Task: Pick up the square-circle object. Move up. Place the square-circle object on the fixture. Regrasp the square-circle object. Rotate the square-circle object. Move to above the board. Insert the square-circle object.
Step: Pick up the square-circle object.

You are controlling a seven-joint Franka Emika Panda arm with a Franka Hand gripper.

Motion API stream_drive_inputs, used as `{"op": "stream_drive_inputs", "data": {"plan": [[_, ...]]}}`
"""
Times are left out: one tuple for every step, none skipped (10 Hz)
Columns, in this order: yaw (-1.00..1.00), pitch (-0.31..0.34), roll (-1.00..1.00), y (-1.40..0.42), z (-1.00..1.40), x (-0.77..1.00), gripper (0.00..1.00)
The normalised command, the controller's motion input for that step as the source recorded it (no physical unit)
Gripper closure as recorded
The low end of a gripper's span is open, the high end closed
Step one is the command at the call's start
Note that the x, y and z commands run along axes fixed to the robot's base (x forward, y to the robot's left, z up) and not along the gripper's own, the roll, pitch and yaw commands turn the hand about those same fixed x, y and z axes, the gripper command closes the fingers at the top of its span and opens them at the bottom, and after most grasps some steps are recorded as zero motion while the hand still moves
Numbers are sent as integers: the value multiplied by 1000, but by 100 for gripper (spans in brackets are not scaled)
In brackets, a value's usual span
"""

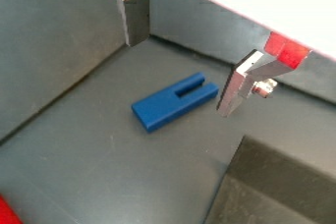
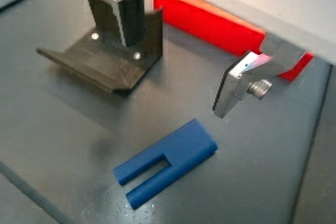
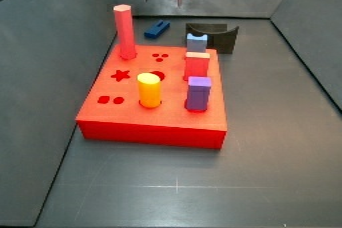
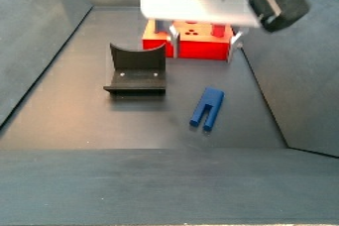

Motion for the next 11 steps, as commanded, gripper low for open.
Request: {"op": "stream_drive_inputs", "data": {"plan": [[-94, 41, -259, -3, -589, 0, 0], [0, 0, -329, 151, -540, -203, 0], [0, -274, -193, 94, -489, -426, 0], [0, -283, -223, 134, -343, -311, 0], [0, -290, -250, 97, -377, -337, 0], [0, -210, -271, 91, -440, -271, 0], [3, -134, -291, 66, -514, -117, 0], [0, -61, -291, 9, -557, 0, 0], [-74, 0, -290, 0, -537, 189, 0], [-257, 41, -317, 57, -434, 223, 0], [-123, 0, -357, 194, -446, 0, 0]]}}
